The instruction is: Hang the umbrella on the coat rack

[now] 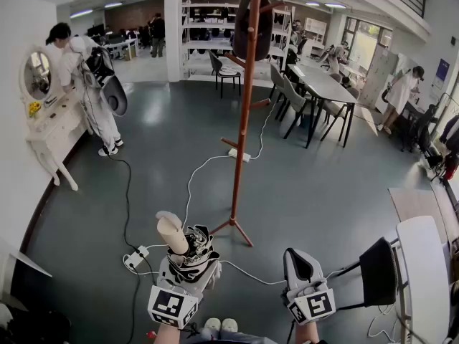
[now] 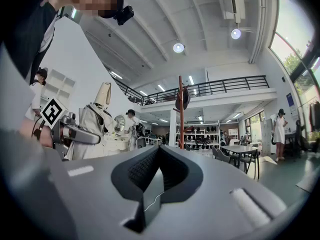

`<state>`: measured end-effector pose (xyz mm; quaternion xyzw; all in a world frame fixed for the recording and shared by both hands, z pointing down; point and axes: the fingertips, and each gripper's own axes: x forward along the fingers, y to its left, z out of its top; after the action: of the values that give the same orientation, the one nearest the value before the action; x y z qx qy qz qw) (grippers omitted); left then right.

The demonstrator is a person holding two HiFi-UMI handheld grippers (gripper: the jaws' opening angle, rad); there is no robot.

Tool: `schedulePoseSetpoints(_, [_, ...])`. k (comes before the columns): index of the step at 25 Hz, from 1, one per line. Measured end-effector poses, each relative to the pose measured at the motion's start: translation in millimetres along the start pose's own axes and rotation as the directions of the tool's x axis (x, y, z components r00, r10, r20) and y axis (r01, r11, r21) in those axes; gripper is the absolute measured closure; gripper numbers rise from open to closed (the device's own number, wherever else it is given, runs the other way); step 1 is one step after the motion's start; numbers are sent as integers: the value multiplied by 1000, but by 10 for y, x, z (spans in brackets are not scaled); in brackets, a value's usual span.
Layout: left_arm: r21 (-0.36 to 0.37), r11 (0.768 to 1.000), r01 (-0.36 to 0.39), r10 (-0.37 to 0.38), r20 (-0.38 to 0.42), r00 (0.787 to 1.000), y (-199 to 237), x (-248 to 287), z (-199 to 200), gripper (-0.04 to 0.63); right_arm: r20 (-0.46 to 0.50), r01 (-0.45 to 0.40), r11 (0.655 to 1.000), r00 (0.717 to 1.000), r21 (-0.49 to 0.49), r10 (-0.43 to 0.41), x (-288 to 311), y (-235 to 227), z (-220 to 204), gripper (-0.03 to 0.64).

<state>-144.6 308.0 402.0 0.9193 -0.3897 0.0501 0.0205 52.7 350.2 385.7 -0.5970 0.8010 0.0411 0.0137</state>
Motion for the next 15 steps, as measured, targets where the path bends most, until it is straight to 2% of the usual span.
schedulePoseSetpoints(15, [-6,999,39,-39,-9,999,-1,104,-86,295,-13,23,1000,1000,13,-23,64,-46,-122,612])
